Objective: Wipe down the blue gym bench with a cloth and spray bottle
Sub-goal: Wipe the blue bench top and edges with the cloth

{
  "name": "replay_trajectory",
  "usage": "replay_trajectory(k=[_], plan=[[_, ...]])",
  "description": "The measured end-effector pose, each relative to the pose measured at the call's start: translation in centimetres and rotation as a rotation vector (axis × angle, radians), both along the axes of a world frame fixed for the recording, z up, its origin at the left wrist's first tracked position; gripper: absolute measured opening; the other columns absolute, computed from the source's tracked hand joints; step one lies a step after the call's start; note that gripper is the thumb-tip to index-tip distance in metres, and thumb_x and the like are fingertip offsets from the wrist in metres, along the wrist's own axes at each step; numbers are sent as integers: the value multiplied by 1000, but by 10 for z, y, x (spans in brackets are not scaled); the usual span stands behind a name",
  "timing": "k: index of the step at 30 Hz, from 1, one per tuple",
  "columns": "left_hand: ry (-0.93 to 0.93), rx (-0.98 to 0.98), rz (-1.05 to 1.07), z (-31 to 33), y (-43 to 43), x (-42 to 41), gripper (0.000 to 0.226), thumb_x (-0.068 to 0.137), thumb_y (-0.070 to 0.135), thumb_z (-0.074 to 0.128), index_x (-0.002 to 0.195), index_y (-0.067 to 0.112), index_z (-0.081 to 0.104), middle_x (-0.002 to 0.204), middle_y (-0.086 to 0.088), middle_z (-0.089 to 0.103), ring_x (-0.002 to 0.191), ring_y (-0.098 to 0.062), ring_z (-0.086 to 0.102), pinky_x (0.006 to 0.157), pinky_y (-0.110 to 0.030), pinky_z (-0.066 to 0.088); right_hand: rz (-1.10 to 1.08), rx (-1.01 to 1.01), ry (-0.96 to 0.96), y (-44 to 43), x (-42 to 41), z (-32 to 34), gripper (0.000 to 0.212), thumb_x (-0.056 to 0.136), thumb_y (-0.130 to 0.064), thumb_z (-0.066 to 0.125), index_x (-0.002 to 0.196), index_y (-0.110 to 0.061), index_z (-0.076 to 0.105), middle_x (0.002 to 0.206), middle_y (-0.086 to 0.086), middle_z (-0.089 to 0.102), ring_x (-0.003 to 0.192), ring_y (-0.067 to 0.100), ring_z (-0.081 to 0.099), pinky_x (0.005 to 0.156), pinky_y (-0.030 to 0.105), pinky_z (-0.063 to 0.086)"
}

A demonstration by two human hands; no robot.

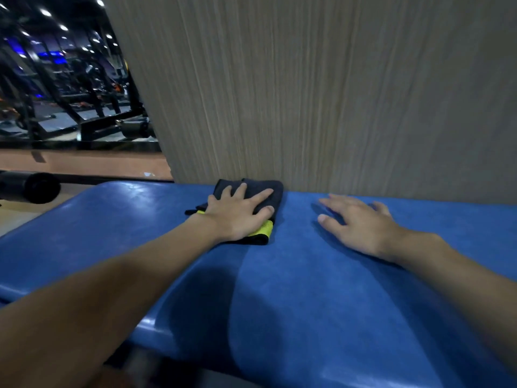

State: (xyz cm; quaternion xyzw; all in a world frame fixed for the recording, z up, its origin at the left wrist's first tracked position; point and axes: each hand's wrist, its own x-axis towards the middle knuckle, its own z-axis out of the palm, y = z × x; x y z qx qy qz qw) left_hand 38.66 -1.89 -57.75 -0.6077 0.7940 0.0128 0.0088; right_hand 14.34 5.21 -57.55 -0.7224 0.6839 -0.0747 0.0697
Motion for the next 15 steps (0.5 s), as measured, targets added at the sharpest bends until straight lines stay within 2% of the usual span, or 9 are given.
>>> replay_trajectory(k=[3, 5, 8, 11, 13, 15], plan=[[5, -3, -32, 1, 5, -18, 59, 96, 71, 16, 152, 59, 2, 169, -4, 1, 153, -36, 1, 116, -64, 10, -126, 101, 120, 10, -32, -5, 62, 95, -71, 15, 154, -50, 11, 166, -13, 0, 154, 21, -2, 119, 59, 0], [14, -3, -53, 0, 8, -32, 59, 96, 71, 16, 152, 58, 3, 169, -5, 1, 153, -36, 1, 116, -64, 8, -136, 110, 137, 12, -35, -11, 64, 94, -73, 10, 154, -50, 8, 167, -13, -3, 154, 23, -4, 118, 60, 0], [16, 0, -78, 0, 12, -51, 60, 95, 72, 15, 152, 58, 2, 169, -5, 0, 153, -36, 0, 116, -64, 7, -106, 67, 41, 8, -34, -11, 61, 96, -69, 22, 153, -48, 20, 166, -13, 5, 154, 21, 1, 118, 59, 0], [12, 2, -103, 0, 17, -70, 60, 95, 72, 14, 152, 59, 1, 169, -5, 0, 153, -36, 0, 116, -64, 8, -97, -26, -88, 14, -53, -1, 51, 101, -55, 38, 147, -36, 42, 162, -8, 27, 151, 15, 17, 121, 52, 9], [7, -5, -126, 1, 21, -82, 60, 95, 72, 14, 152, 59, 2, 169, -5, 0, 153, -36, 0, 115, -65, 9, -156, -52, 10, 26, -80, 1, 51, 101, -55, 35, 148, -36, 40, 163, -8, 25, 151, 16, 15, 120, 54, 10], [-2, -4, -152, 1, 25, -96, 60, 95, 72, 13, 152, 58, 1, 169, -5, 1, 153, -37, 1, 115, -65, 10, -275, 34, 94, 40, -105, -3, 57, 98, -65, 24, 151, -46, 26, 166, -12, 11, 153, 21, 4, 117, 60, 4]])
